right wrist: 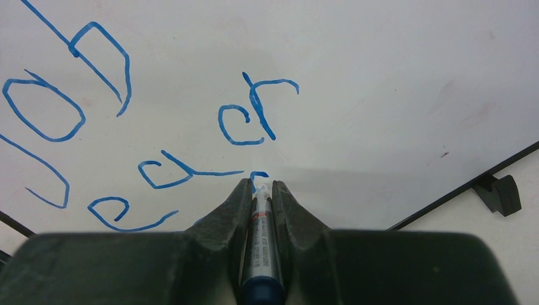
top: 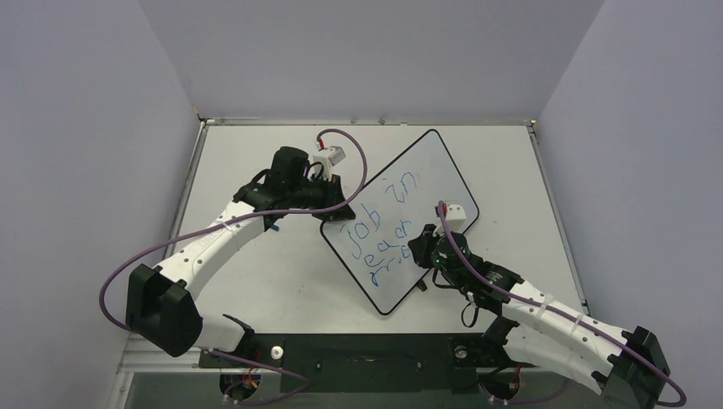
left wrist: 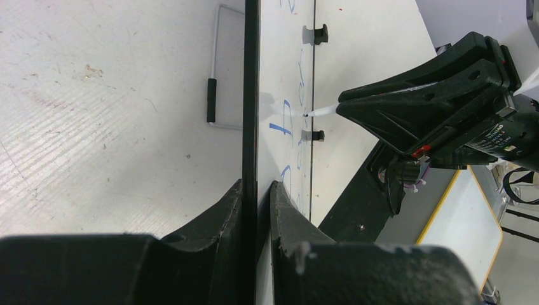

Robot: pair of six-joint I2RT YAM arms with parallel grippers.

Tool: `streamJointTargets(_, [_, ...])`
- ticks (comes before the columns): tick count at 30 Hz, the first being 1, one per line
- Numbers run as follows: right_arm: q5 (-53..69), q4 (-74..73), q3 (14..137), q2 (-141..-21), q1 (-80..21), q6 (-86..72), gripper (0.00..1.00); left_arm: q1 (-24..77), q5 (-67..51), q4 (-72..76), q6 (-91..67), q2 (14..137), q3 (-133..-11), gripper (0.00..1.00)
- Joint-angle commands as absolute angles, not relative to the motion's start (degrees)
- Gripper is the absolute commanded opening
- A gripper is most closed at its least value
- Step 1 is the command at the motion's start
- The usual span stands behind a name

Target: Write a sentence on the whiteboard

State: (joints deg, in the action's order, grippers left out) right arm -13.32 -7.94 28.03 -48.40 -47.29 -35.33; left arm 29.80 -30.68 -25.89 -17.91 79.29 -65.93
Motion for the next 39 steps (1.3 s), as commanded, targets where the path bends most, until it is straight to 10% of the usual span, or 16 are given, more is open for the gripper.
streamJointTargets(1, [-15.48,-5.01,30.69,-48.74,-47.00,-34.48,0.00,30.23,-23.93,-28.76,-12.74,78.90,-65.00,0.00])
streamJointTargets(39, [-16.40,-7.85,23.76,-44.24,-45.99,-36.44,0.00,30.23,-23.86,-28.99,-12.74,78.55,-64.80,0.00])
